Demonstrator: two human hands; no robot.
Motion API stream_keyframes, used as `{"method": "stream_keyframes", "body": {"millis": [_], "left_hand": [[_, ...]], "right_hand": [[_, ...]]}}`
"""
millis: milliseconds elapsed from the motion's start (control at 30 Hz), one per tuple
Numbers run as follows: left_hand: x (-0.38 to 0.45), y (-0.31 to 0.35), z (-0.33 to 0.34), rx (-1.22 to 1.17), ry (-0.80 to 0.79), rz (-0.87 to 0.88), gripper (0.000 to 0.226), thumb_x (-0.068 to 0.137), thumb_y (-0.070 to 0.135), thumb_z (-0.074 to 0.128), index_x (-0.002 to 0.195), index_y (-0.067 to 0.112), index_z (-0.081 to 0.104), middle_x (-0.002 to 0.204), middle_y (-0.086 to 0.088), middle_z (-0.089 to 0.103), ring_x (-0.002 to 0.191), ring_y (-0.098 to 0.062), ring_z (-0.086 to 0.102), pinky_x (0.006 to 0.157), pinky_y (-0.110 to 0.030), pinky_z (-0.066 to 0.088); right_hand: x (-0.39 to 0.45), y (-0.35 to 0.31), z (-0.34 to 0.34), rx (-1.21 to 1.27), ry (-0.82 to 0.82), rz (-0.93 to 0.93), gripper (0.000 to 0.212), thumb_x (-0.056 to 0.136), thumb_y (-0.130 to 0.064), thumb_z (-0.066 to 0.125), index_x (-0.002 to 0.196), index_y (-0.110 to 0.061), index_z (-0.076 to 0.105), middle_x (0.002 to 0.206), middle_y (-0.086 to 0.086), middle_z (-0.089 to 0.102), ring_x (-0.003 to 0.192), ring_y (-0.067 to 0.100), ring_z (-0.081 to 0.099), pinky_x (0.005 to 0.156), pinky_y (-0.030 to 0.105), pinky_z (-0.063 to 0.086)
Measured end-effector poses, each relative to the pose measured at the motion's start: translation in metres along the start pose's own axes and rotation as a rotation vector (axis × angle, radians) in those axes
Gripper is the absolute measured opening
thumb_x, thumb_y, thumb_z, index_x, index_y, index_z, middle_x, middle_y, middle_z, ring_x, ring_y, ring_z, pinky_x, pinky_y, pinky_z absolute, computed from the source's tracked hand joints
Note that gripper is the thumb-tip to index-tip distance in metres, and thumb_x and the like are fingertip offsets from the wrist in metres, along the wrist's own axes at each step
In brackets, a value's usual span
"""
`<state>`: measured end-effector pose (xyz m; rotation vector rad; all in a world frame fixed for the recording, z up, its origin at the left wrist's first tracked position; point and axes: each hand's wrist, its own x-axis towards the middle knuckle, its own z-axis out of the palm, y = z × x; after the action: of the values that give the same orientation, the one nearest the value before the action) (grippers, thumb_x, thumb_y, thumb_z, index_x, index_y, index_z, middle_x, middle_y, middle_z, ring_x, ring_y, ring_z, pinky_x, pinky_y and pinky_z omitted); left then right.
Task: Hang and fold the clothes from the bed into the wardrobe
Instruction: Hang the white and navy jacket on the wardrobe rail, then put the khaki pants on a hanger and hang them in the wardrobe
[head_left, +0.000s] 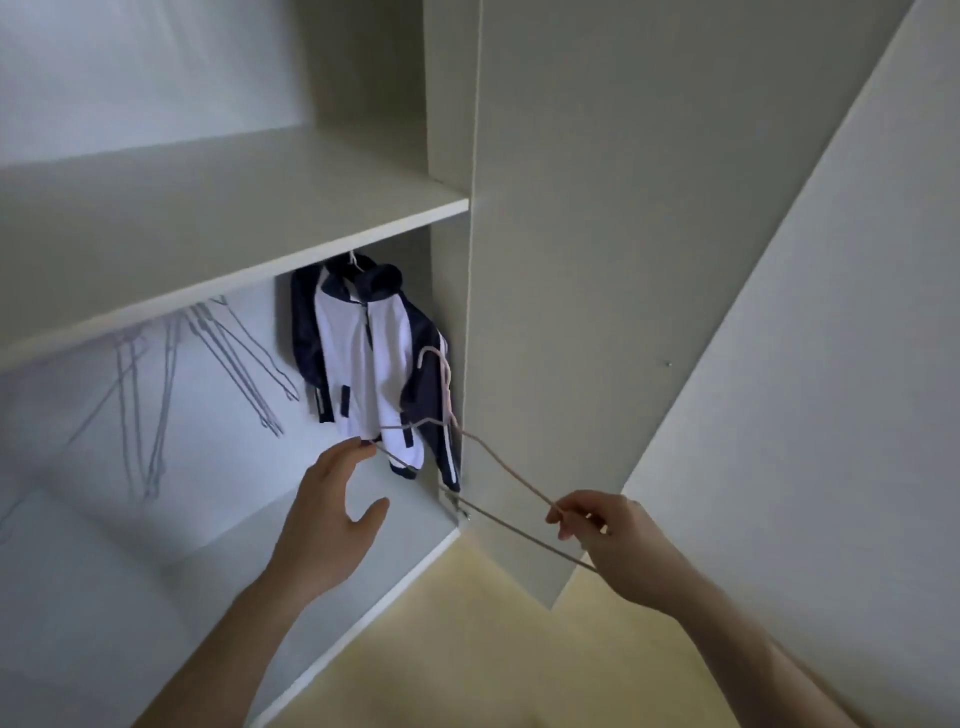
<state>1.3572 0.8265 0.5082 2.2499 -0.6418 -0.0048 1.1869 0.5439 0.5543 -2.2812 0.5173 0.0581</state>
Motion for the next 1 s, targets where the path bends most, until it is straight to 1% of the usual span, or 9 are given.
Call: {"method": "stream_keyframes", "body": {"millis": [133,233,300,367,500,600,767,867,1000], "left_hand": [[-0.014,0.018,0.039,-0.022,-0.173,0.06,0.067,0.089,0.019,0.076,0.146,0.033,0.043,0.143,0.029,0.04,0.134,-0.008,0.041,0.111,-0.034,0.037],[-0.016,0.052,0.066,0.002,-0.307,0.112,0.066,0.091,0.022,0.075,0.149,0.028,0.043,0.145,0.013,0.046,0.133,-0.014,0.044,0.111,-0.037,0.04],[-0.021,0.084,0.086,-0.016,-0.394,0.161,0.045,0.093,0.024,0.072,0.134,0.031,0.056,0.136,0.015,0.055,0.122,-0.009,0.052,0.099,-0.024,0.043],[-0.033,0.12,0.109,-0.038,-0.457,0.203,0.017,0.095,0.024,0.069,0.106,0.036,0.065,0.113,0.018,0.067,0.106,-0.004,0.061,0.083,-0.017,0.044],[-0.078,0.2,0.165,-0.107,-0.552,0.23,0.021,0.099,0.025,0.064,0.078,0.024,0.066,0.08,0.011,0.074,0.083,-0.012,0.07,0.073,-0.032,0.051],[-0.133,0.265,0.216,-0.215,-0.633,0.27,0.024,0.1,0.021,0.062,0.076,0.019,0.066,0.073,0.015,0.071,0.07,0.001,0.065,0.069,-0.019,0.047],[-0.229,0.356,0.301,-0.255,-0.86,0.364,0.02,0.1,0.029,0.063,0.084,0.02,0.071,0.072,0.008,0.068,0.065,-0.011,0.059,0.071,-0.034,0.05],[-0.283,0.403,0.341,-0.211,-0.987,0.478,0.015,0.099,0.035,0.063,0.086,0.03,0.068,0.069,0.006,0.062,0.06,-0.008,0.051,0.064,-0.027,0.042],[-0.34,0.46,0.389,-0.187,-1.02,0.595,0.024,0.1,0.028,0.064,0.076,0.024,0.065,0.057,0.011,0.051,0.053,-0.003,0.041,0.054,-0.021,0.032]], "right_hand": [[-0.087,0.038,-0.027,-0.011,0.098,0.064,0.026,0.103,-0.03,0.052,0.09,-0.045,0.068,0.085,-0.024,0.07,0.076,0.006,0.061,0.068,0.027,0.05],[-0.151,0.067,-0.046,0.001,0.182,0.117,0.022,0.103,-0.032,0.053,0.093,-0.045,0.068,0.088,-0.024,0.071,0.079,0.002,0.06,0.068,0.022,0.047],[-0.197,0.087,-0.058,-0.005,0.238,0.152,0.021,0.102,-0.033,0.052,0.097,-0.046,0.067,0.09,-0.025,0.071,0.079,-0.001,0.059,0.063,0.015,0.042],[-0.245,0.111,-0.069,0.001,0.304,0.195,0.022,0.102,-0.032,0.052,0.097,-0.047,0.067,0.09,-0.025,0.071,0.072,-0.001,0.056,0.063,0.013,0.042],[-0.35,0.167,-0.09,0.054,0.426,0.319,0.024,0.101,-0.026,0.053,0.093,-0.042,0.069,0.087,-0.021,0.071,0.067,0.007,0.055,0.063,0.022,0.045],[-0.436,0.214,-0.104,0.1,0.502,0.43,0.029,0.102,-0.02,0.054,0.084,-0.036,0.07,0.078,-0.015,0.068,0.068,0.012,0.057,0.069,0.032,0.048],[-0.563,0.268,-0.124,0.172,0.692,0.517,0.034,0.106,-0.016,0.049,0.078,-0.027,0.066,0.067,-0.008,0.059,0.056,0.002,0.049,0.056,0.016,0.037],[-0.632,0.298,-0.129,0.216,0.784,0.615,0.033,0.107,-0.02,0.047,0.084,-0.026,0.069,0.074,0.002,0.064,0.059,0.009,0.053,0.057,0.024,0.042],[-0.708,0.336,-0.126,0.274,0.86,0.744,0.034,0.105,-0.018,0.05,0.083,-0.031,0.072,0.076,-0.01,0.069,0.059,0.004,0.055,0.057,0.021,0.041]]}}
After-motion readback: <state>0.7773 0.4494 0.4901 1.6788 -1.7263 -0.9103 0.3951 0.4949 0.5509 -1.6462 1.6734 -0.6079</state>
